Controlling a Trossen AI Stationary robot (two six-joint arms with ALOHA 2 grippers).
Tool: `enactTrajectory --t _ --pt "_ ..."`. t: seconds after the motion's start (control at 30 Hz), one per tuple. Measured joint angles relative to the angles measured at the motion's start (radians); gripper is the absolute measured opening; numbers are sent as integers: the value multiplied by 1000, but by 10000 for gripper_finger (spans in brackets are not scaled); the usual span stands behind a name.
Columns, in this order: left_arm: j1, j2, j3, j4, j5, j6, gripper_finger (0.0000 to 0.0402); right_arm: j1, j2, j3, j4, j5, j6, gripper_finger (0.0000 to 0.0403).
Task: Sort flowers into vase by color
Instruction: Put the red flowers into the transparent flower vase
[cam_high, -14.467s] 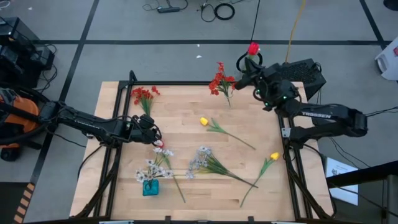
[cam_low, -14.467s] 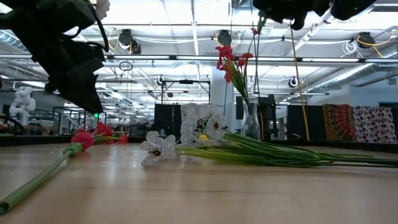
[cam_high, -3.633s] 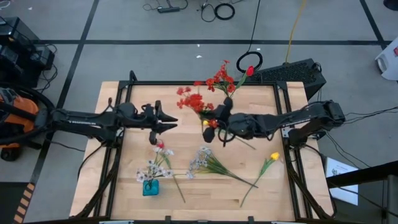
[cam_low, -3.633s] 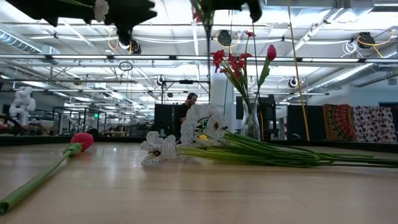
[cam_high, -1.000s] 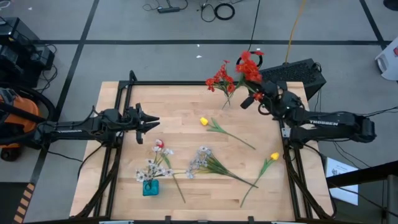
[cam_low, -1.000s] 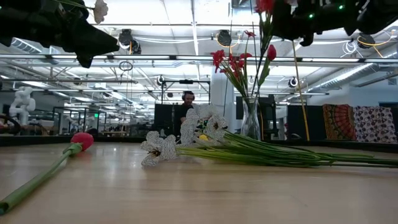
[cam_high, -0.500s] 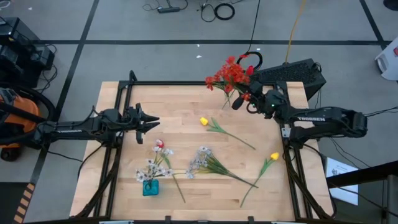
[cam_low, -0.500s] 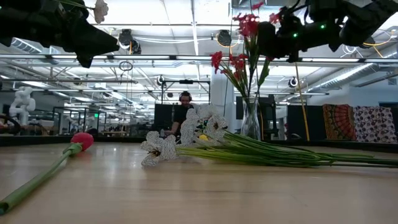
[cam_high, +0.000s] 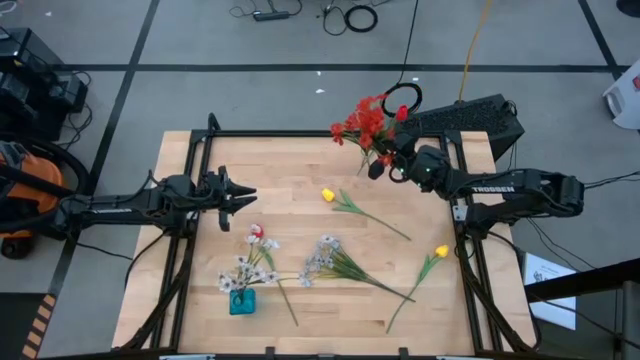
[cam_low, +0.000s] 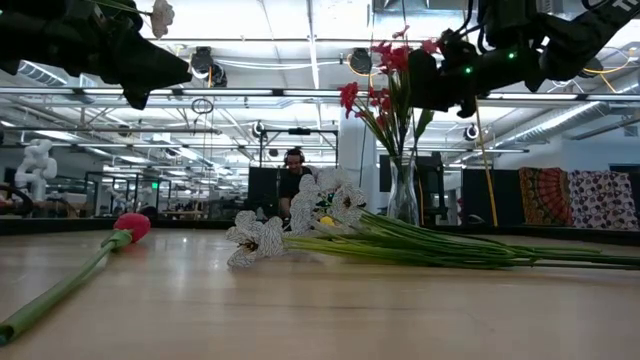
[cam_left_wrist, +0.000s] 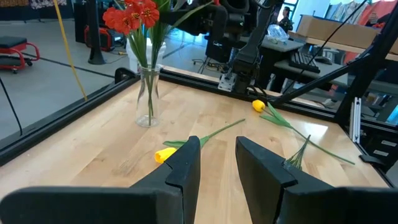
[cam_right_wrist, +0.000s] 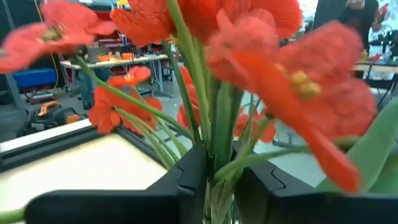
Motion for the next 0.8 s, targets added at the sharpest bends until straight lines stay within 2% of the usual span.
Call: enactTrajectory --t 0.47,0.8 --pt "0 0 0 -1 15 -2 109 26 -42 1 -122 -10 97 198" --pt "0 0 0 -6 16 -2 109 87 -173 2 -401 -9 159 221"
